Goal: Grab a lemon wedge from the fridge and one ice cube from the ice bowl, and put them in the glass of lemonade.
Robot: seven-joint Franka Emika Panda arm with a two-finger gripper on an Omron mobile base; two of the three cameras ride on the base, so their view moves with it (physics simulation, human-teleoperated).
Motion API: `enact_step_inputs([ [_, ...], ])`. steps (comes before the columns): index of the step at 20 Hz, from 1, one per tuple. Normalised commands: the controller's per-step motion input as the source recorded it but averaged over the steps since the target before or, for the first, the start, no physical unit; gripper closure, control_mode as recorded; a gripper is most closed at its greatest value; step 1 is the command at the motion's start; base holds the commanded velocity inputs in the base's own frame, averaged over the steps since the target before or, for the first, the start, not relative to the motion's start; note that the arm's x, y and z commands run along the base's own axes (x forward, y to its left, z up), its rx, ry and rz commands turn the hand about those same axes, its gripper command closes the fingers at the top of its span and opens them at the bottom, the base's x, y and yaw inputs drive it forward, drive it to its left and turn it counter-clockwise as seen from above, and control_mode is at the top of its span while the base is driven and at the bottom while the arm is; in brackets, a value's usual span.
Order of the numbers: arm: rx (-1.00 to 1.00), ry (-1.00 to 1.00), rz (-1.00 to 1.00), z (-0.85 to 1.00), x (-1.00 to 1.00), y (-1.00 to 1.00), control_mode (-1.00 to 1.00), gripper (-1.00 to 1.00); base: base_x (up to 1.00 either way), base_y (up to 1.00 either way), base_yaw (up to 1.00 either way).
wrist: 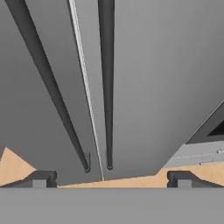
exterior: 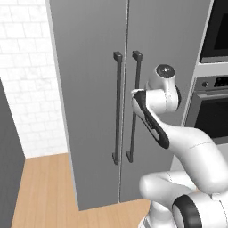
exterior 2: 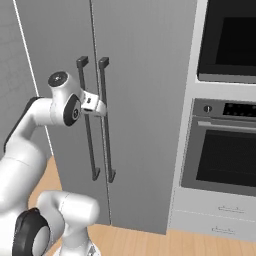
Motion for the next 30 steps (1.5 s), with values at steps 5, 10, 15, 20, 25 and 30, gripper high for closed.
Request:
enact_step_inputs([
  [5,0.00,0.00,-0.01,0.25,0.34,-0.06,-1.00,-1.00,0.00,0.00,0.00],
  [10,0.00,0.00,0.01,0.34,0.36,-0.01,-1.00,-1.00,0.00,0.00,0.00],
  [15,0.00,0.03,0.02,-0.11,0.95,-0.01,-1.00,-1.00,0.00,0.00,0.00],
  [20,0.00,0.00,0.05,-0.45,0.52,0.00,-1.00,-1.00,0.00,0.00,0.00],
  [25,0.00,0.00,0.01,-0.52,0.58,0.00,-1.00,-1.00,0.00,0.00,0.00],
  [30,0.00,-0.01,0.00,-0.08,0.40,0.00,-1.00,-1.00,0.00,0.00,0.00],
])
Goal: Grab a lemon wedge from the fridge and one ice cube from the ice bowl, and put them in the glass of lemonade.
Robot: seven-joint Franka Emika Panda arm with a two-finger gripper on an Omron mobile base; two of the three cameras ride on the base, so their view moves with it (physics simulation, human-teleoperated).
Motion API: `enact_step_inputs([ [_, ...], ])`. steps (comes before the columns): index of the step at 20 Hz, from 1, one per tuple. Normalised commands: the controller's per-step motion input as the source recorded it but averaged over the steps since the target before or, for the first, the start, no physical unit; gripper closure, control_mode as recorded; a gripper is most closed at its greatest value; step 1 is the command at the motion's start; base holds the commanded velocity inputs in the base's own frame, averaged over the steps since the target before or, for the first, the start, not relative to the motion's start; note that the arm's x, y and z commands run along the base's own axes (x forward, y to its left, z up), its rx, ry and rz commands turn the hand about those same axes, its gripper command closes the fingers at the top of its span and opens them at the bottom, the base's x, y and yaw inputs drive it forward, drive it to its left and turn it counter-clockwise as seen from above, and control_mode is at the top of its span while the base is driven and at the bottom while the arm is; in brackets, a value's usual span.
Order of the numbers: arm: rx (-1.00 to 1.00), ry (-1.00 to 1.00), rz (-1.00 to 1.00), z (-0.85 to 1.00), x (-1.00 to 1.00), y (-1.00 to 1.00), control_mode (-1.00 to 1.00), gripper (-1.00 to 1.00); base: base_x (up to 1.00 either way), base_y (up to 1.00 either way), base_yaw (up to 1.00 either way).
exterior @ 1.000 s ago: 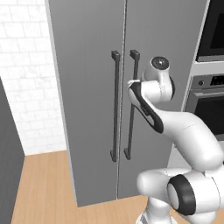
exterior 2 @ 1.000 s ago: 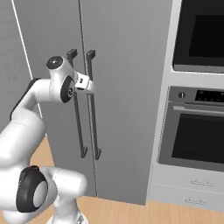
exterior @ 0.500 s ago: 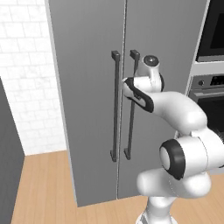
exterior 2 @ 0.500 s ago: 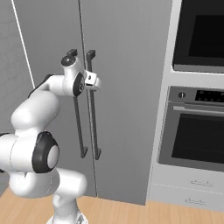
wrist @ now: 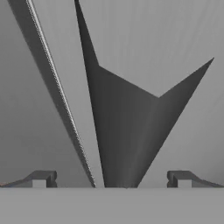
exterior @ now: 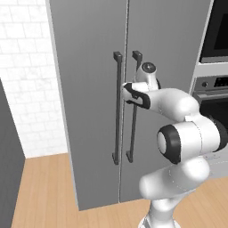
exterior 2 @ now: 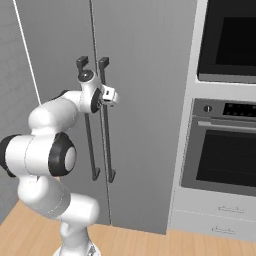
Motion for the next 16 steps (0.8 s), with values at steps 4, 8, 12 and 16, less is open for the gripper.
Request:
enact_step_inputs([
  [4,0.00,-0.01,0.00,-0.39,0.51,0.00,-1.00,-1.00,0.00,0.00,0.00],
  [8,0.00,-0.02,0.00,-0.23,0.29,0.00,-1.00,1.00,0.00,0.00,0.00],
  [12,0.00,0.00,0.00,0.00,0.16,0.00,-1.00,1.00,0.00,0.00,0.00],
  [16,0.00,0.00,0.00,-0.04,0.14,0.00,-1.00,1.00,0.00,0.00,0.00],
])
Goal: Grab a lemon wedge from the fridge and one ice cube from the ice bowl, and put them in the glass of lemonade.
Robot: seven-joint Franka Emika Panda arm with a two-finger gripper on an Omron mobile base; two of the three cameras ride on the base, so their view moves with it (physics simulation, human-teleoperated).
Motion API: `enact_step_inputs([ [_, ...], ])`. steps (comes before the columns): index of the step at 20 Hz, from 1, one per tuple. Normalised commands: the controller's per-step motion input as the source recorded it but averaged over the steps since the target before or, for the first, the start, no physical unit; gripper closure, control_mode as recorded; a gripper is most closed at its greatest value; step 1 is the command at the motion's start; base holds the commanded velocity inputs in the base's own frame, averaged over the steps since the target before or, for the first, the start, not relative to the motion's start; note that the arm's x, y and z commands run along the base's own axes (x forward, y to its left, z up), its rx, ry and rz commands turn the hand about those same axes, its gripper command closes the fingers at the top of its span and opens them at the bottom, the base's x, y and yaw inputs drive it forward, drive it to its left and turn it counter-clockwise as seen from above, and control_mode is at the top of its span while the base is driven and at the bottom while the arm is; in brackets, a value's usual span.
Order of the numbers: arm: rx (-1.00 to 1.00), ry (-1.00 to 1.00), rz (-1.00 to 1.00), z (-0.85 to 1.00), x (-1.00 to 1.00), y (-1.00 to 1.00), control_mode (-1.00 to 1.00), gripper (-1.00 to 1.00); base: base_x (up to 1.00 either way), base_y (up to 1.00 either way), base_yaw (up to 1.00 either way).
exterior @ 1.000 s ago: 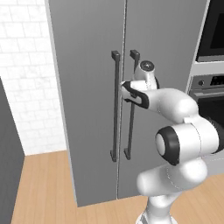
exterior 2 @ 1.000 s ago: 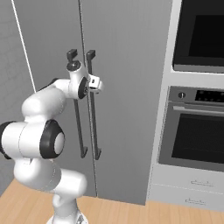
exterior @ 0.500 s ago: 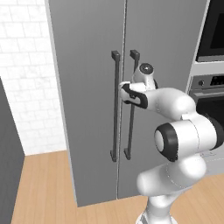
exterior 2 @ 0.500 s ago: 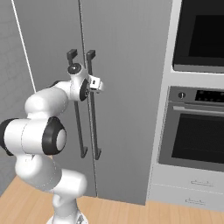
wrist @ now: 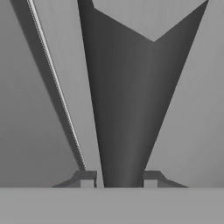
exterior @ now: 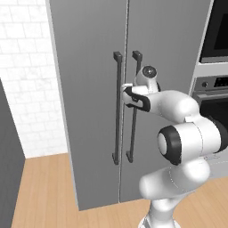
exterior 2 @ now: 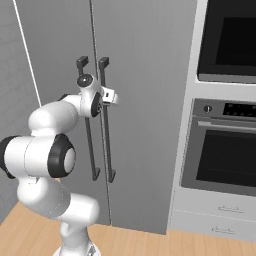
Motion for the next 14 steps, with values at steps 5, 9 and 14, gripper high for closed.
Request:
enact_step_inputs([
  [5,0.00,-0.01,-0.02,-0.09,0.16,-0.37,-1.00,1.00,0.00,0.00,0.00],
  [9,0.00,-0.08,-0.08,0.00,-0.03,-0.86,-1.00,1.00,0.00,0.00,0.00],
  [14,0.01,-0.08,-0.06,0.05,-0.23,-1.00,-1.00,1.00,0.00,0.00,0.00],
])
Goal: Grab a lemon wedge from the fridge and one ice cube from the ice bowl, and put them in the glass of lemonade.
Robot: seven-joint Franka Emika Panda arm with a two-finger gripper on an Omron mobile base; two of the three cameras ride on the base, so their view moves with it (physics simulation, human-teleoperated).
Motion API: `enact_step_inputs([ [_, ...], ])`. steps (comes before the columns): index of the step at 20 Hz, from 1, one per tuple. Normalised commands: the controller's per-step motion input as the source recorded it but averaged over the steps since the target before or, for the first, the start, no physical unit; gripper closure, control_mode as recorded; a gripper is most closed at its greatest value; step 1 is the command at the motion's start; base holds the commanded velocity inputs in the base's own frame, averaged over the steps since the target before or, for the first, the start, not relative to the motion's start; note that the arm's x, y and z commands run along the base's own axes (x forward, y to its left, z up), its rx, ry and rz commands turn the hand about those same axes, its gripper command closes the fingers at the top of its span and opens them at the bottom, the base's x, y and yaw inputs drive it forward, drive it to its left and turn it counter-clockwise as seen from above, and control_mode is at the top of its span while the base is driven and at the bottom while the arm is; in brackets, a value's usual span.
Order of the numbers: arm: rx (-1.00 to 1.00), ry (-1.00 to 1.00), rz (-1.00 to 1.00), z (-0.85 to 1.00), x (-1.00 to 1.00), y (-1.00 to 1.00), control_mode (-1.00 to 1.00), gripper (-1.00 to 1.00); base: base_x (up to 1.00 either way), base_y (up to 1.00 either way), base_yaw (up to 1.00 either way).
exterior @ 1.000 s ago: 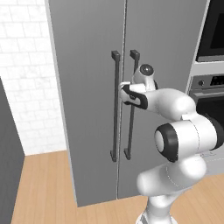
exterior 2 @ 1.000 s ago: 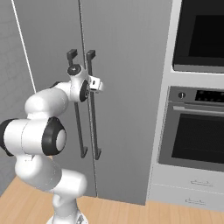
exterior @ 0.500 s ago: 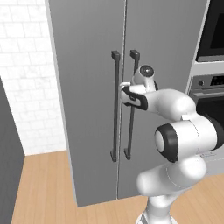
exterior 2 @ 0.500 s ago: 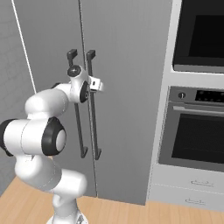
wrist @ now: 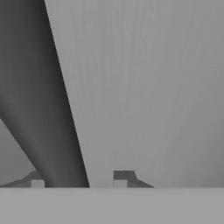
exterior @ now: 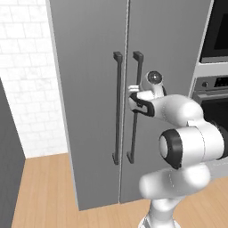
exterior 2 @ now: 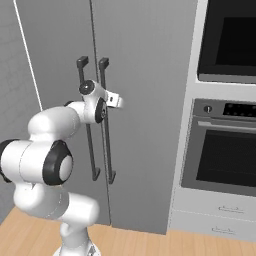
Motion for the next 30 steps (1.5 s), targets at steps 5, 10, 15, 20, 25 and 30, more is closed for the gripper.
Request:
enact_step_inputs([
  [5,0.04,0.00,-0.07,0.15,-0.71,-1.00,-1.00,1.00,0.00,0.00,0.00],
  [10,0.09,0.00,-0.07,0.17,-0.97,-1.00,-1.00,1.00,0.00,0.00,0.00],
  [15,0.10,0.00,-0.06,0.00,-0.90,-1.00,-1.00,1.00,0.00,0.00,0.00],
  [20,0.10,-0.03,-0.02,0.00,-0.92,-1.00,-1.00,1.00,0.00,0.00,0.00],
  [25,0.04,0.01,-0.03,0.08,-0.59,-0.99,-1.00,1.00,0.00,0.00,0.00],
  [30,0.00,0.06,-0.11,0.31,-0.34,-0.46,-1.00,-1.00,0.00,0.00,0.00],
])
